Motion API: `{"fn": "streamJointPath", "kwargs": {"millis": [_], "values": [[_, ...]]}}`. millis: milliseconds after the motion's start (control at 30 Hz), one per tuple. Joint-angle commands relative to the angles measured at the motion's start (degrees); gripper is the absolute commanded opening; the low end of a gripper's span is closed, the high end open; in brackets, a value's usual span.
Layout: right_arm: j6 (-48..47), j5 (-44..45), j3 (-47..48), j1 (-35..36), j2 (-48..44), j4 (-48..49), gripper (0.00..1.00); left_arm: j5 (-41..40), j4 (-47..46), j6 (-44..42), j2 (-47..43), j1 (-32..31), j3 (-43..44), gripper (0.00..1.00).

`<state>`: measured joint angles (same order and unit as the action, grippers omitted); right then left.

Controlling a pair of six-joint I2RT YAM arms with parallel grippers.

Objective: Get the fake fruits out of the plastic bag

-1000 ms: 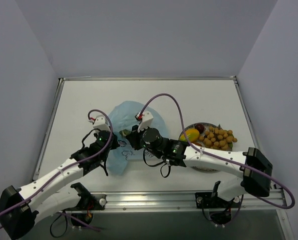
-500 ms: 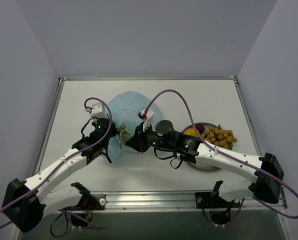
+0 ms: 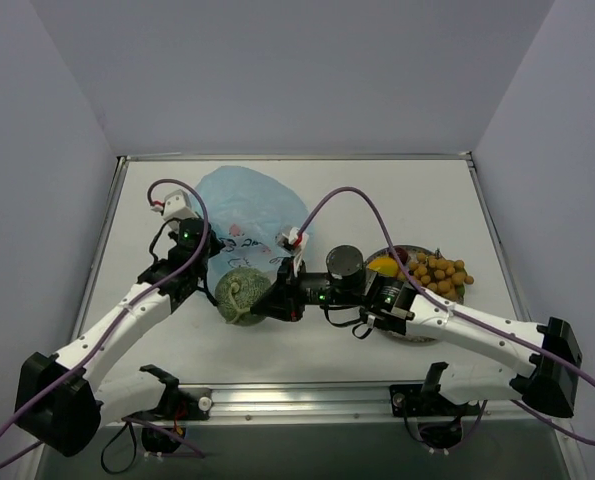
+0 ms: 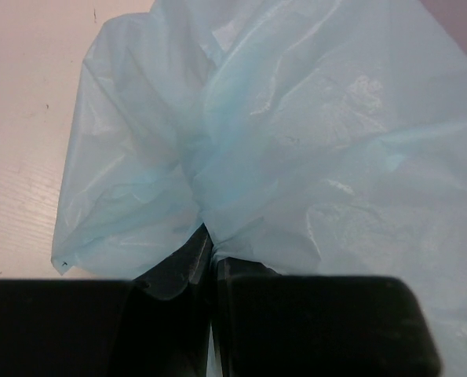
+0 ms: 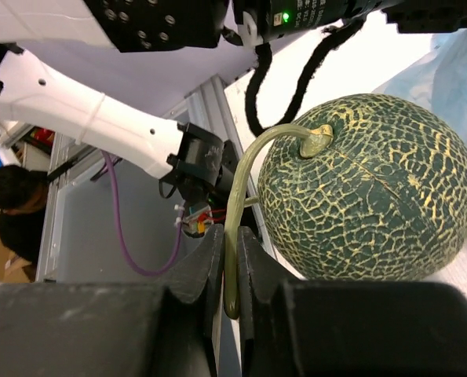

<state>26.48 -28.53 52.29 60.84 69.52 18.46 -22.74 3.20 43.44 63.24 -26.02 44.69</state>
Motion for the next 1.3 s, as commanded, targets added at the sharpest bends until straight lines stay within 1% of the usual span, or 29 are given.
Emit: {"fn": "streamJointPath", "kwargs": {"millis": [0, 67, 100, 167, 200, 233, 300, 333, 400, 433, 467, 500, 533, 567, 600, 633, 667, 700, 733, 767, 800, 833, 900, 933, 1033, 1133, 1167, 1200, 1267], "values": [[-0.4, 5.1, 1.4, -0.3, -4.8, 1.4, 0.00, -1.1, 0.1, 2.3, 1.1, 2.5, 4.1, 0.02], [0.6, 8.4, 0.4, -1.2, -6.8, -0.2, 0.00, -0.5, -1.0, 3.5, 3.2, 5.1, 4.8, 0.02], [0.9, 14.1, -0.3, -1.4, -9.1, -1.5, 0.00, 0.9, -1.1, 4.2, 4.1, 6.1, 5.2, 0.02], [1.2, 20.8, -1.0, -1.9, -11.8, -6.6, 0.00, 3.0, -2.1, 5.4, 6.3, 7.9, 6.1, 0.02], [2.5, 24.7, -1.4, -1.8, -14.7, -8.9, 0.00, 3.3, -2.2, 5.4, 6.7, 7.9, 6.2, 0.02], [3.1, 32.4, -1.8, -1.9, -16.5, -13.1, 0.00, 3.2, -2.2, 5.4, 7.0, 7.9, 6.4, 0.02], [6.2, 38.3, -2.5, -1.9, -21.5, -17.7, 0.00, 2.9, -2.1, 5.9, 7.2, 7.9, 5.9, 0.02], [7.6, 43.1, -2.9, -1.9, -23.6, -22.8, 0.00, 2.5, -2.2, 6.0, 7.0, 7.9, 5.4, 0.02], [10.5, 46.8, -3.9, -1.8, -29.6, -26.8, 0.00, 1.5, -2.2, 7.8, 6.0, 7.9, 3.2, 0.08], [14.0, 50.7, -4.3, -1.8, -31.4, -31.6, 0.00, 1.0, -2.2, 8.1, 5.6, 7.9, 2.3, 0.11], [15.6, 52.4, -4.6, -1.8, -32.9, -34.1, 0.00, 0.9, -4.4, 8.5, 4.6, 7.9, 1.4, 0.17], [17.0, 53.7, -4.7, -1.8, -35.7, -36.5, 0.00, 0.9, -4.7, 8.6, 4.2, 8.0, -0.1, 0.22], [19.6, 54.5, -4.8, -1.8, -36.6, -41.3, 0.00, 1.4, -4.8, 8.6, 3.9, 7.9, -0.6, 0.25], [21.4, 56.7, -4.6, -1.8, -37.2, -44.3, 0.00, 1.6, -5.0, 8.8, 3.2, 7.9, -1.2, 0.28], [23.4, 58.0, -4.0, -1.8, -37.8, -47.6, 0.00, 2.1, -5.5, 8.7, 2.8, 7.9, -1.7, 0.34], [25.1, 58.8, -3.6, -1.8, -38.0, -52.7, 0.00, 2.5, -5.9, 8.6, 2.3, 7.9, -2.8, 0.38], [28.5, 59.6, -2.6, -1.8, -38.0, -55.3, 0.00, 3.3, -6.1, 8.4, 1.6, 7.9, -3.2, 0.41], [30.5, 61.6, -1.9, -1.8, -38.1, -58.1, 0.00, 3.7, -6.1, 8.3, 1.0, 7.9, -3.6, 0.48], [32.2, 62.5, -1.4, -1.9, -38.1, -62.5, 0.00, 4.0, -6.4, 8.2, 0.5, 7.9, -4.4, 0.52], [35.0, 63.2, -0.7, -1.9, -38.4, -64.3, 0.00, 4.8, -6.8, 7.5, -0.7, 7.9, -4.8, 0.56], [36.5, 63.9, -0.6, -1.9, -38.7, -66.2, 0.00, 5.3, -6.8, 7.3, -1.4, 7.9, -5.1, 0.65], [37.8, 64.0, -0.5, -1.9, -38.7, -69.0, 0.00, 5.7, -6.8, 7.1, -2.6, 7.9, -5.7, 0.71], [40.9, 63.6, -1.6, -1.9, -38.3, -70.7, 0.00, 7.5, -6.9, 6.4, -3.8, 7.9, -6.2, 0.78], [41.5, 63.3, -2.4, -1.9, -38.1, -70.8, 0.00, 8.5, -7.4, 6.2, -5.0, 7.9, -6.6, 0.85], [43.9, 64.8, -4.7, -1.9, -36.9, -70.8, 0.00, 12.1, -7.7, 5.7, -7.9, 7.8, -7.7, 0.93], [45.8, 67.8, -5.8, -1.8, -36.6, -70.4, 0.00, 14.9, -6.7, 4.4, -10.2, 7.8, -7.9, 0.97], [45.5, 67.8, -5.9, -1.7, -36.4, -69.6, 0.00, 15.4, -5.8, 3.5, -12.0, 7.8, -7.7, 0.97], [45.2, 67.5, -6.1, -1.7, -36.2, -68.7, 0.00, 15.8, -5.3, 3.1, -13.0, 7.8, -7.4, 1.00], [44.7, 66.3, -7.2, -1.7, -35.2, -67.1, 0.00, 17.1, -3.9, 2.7, -15.6, 7.8, -7.3, 0.96]]}}
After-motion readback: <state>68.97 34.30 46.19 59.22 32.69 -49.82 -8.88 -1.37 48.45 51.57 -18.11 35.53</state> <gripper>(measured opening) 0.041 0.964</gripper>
